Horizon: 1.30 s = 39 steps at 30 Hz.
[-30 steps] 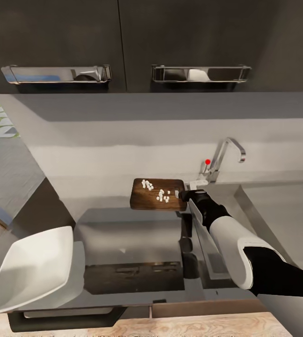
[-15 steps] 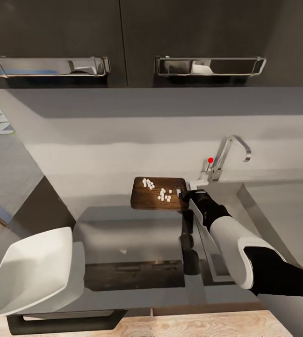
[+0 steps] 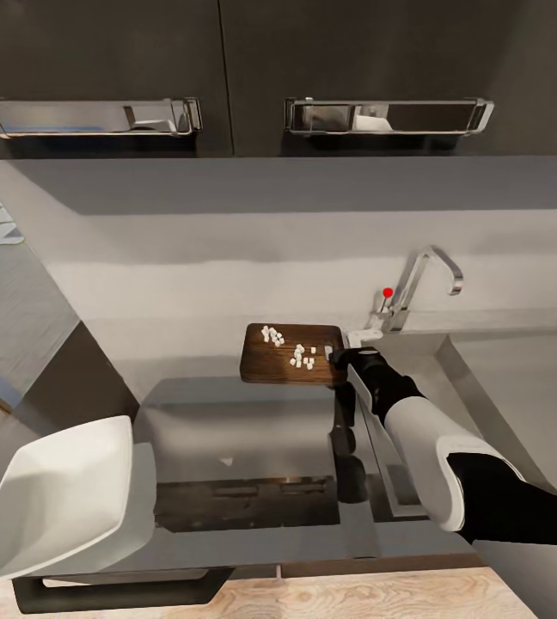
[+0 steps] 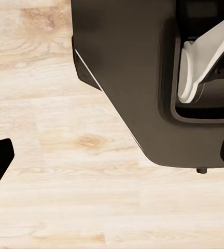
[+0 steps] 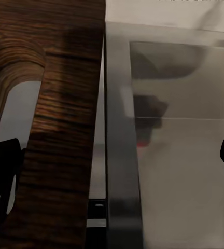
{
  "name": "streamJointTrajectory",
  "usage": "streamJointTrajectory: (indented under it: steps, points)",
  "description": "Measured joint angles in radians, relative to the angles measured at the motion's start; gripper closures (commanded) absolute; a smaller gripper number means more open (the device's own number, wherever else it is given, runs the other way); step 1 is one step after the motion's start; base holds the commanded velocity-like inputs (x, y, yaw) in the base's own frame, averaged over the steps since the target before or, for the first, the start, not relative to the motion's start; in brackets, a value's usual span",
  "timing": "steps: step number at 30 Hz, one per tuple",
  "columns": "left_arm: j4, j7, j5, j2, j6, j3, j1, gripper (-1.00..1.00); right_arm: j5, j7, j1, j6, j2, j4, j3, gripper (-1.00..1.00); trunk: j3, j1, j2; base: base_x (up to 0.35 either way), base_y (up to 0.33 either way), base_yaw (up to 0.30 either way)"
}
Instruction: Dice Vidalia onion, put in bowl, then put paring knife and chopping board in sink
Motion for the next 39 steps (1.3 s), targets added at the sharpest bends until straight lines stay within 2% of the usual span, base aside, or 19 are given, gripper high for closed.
streamJointTrajectory:
  steps: [1, 2, 7, 12, 18, 39]
  points:
    - [0.000, 0.000, 0.000, 0.000, 0.000, 0.000, 0.000, -1.00, 0.000, 0.000, 0.000, 0.000, 0.000, 0.000, 0.000, -1.00, 0.000, 0.000, 0.000, 0.000, 0.000, 0.000]
    - [0.000, 0.000, 0.000, 0.000, 0.000, 0.000, 0.000, -1.00, 0.000, 0.000, 0.000, 0.000, 0.000, 0.000, -0.001, 1.00, 0.000, 0.000, 0.000, 0.000, 0.000, 0.000]
    - [0.000, 0.000, 0.000, 0.000, 0.000, 0.000, 0.000, -1.00, -0.008, 0.001, 0.000, -0.003, 0.000, 0.001, -0.001, 1.00, 0.000, 0.000, 0.000, 0.000, 0.000, 0.000]
    - [0.000, 0.000, 0.000, 0.000, -0.002, 0.000, 0.000, -1.00, -0.002, -0.001, 0.000, -0.001, 0.013, 0.006, 0.000, 1.00, 0.000, 0.000, 0.000, 0.000, 0.000, 0.000]
    - [0.007, 0.000, 0.000, 0.000, -0.002, 0.000, 0.000, -1.00, -0.003, -0.001, 0.000, 0.000, 0.017, 0.009, 0.000, 1.00, 0.001, 0.000, 0.000, 0.000, 0.000, 0.000]
    - [0.013, 0.000, 0.000, 0.000, -0.002, 0.000, 0.000, -1.00, -0.002, -0.003, 0.000, 0.008, 0.022, 0.058, -0.001, 1.00, 0.033, 0.000, 0.001, -0.015, 0.000, 0.000]
